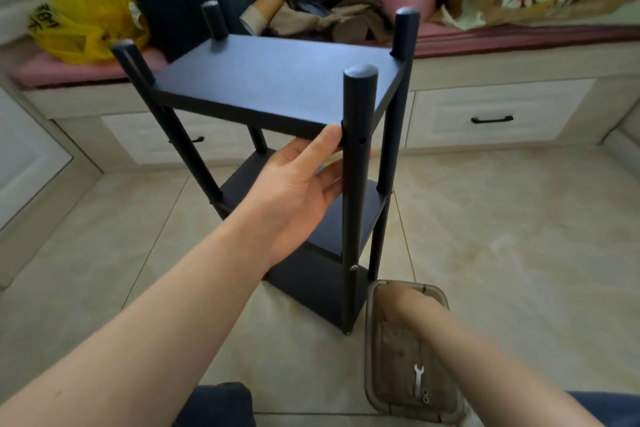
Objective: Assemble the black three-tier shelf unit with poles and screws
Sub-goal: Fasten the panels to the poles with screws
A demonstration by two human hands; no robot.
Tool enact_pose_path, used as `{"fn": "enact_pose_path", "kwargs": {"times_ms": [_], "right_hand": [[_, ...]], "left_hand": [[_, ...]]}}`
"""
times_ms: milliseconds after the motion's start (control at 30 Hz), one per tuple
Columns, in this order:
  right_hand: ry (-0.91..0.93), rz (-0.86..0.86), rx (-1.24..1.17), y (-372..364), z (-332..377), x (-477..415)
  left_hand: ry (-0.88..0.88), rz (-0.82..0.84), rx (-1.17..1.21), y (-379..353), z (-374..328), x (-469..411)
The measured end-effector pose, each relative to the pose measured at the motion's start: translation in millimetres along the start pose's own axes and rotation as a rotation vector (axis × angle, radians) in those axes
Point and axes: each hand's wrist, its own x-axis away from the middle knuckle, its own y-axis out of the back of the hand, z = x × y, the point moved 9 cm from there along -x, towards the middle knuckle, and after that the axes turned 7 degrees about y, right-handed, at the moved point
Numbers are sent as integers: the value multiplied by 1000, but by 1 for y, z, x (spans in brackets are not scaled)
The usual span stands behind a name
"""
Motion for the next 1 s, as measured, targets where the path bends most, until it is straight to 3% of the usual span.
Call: {"fn": "enact_pose_path", "kwargs": {"times_ms": [100,300,400,600,767,1000], "right_hand": [[22,-63,61,55,13,29],[242,-144,127,151,51,132],[360,-296,-37,193,69,189],[670,-812,-694,270,85,270],[689,-1086,-760,285,79,285],[684,-1170,-681,284,77,285]], "left_hand": [[7,-29,-27,0,-2,1],[5,-46,-4,-2,-2,1],[3,-36,0,-3,-2,2],[-1,-19,15,-5,0,3],[0,-25,4,-6,1,3],[1,-61,38,-1,2,0]]}}
